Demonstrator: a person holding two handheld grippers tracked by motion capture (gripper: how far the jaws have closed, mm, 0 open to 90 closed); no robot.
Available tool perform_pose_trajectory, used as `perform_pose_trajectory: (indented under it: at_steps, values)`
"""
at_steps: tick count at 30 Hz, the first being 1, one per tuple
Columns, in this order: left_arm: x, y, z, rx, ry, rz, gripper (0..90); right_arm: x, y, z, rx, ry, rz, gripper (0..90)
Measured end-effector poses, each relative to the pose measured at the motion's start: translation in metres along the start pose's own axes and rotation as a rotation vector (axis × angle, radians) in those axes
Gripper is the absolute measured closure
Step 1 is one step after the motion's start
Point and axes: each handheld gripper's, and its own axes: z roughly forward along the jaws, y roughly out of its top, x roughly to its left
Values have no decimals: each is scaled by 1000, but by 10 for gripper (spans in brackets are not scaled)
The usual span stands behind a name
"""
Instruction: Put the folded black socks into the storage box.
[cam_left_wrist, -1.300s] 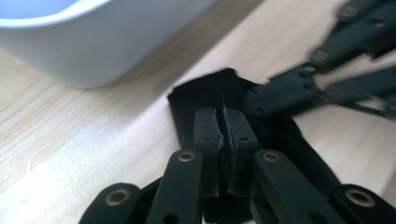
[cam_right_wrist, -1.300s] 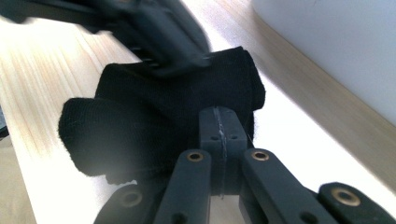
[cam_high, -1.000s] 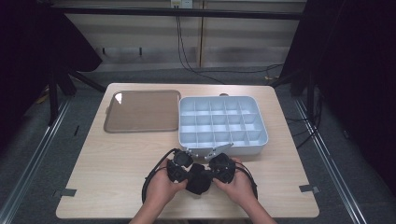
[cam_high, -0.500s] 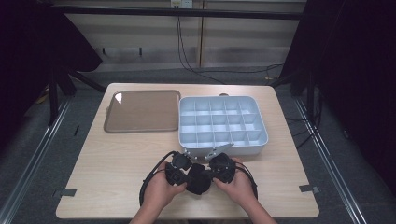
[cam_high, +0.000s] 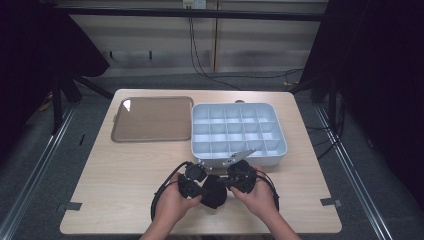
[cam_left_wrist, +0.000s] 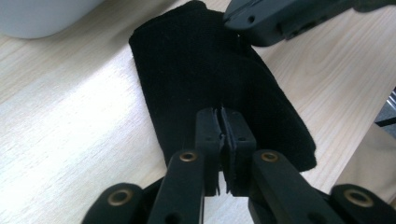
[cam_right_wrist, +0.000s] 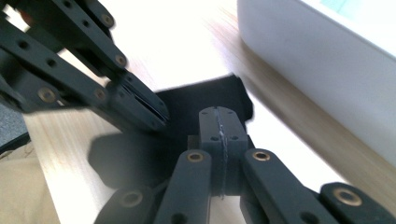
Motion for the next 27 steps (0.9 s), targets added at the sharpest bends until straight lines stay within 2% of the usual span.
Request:
perform_pose_trajectory:
  at_steps: [3,6,8,10,13,15,19,22,27]
  values:
    - [-1,1,0,-1,3,0,830,5,0,5,9,23,-7,896]
    - [-1,1,0,-7,-5,-3,811,7,-5,11,35,23,-14,888]
    - [0,1,-2,-12,0,-1,771,4,-8,11,28,29,1,855]
    - [1,1,-6,-28,22,2,682,2,-8,10,29,11,5,814]
    - [5,0,-14,-71,59,6,515,0,-9,9,45,1,-9,818]
    - [12,-2,-20,-89,94,-8,454,-1,-10,9,44,8,-3,813]
    - [29,-9,-26,-88,154,-52,449,-5,-13,10,25,20,9,809]
    - [34,-14,-19,-50,166,-44,449,-5,-12,11,25,18,8,808]
    - [28,-16,-5,-22,155,-14,433,-5,-9,12,33,8,3,790]
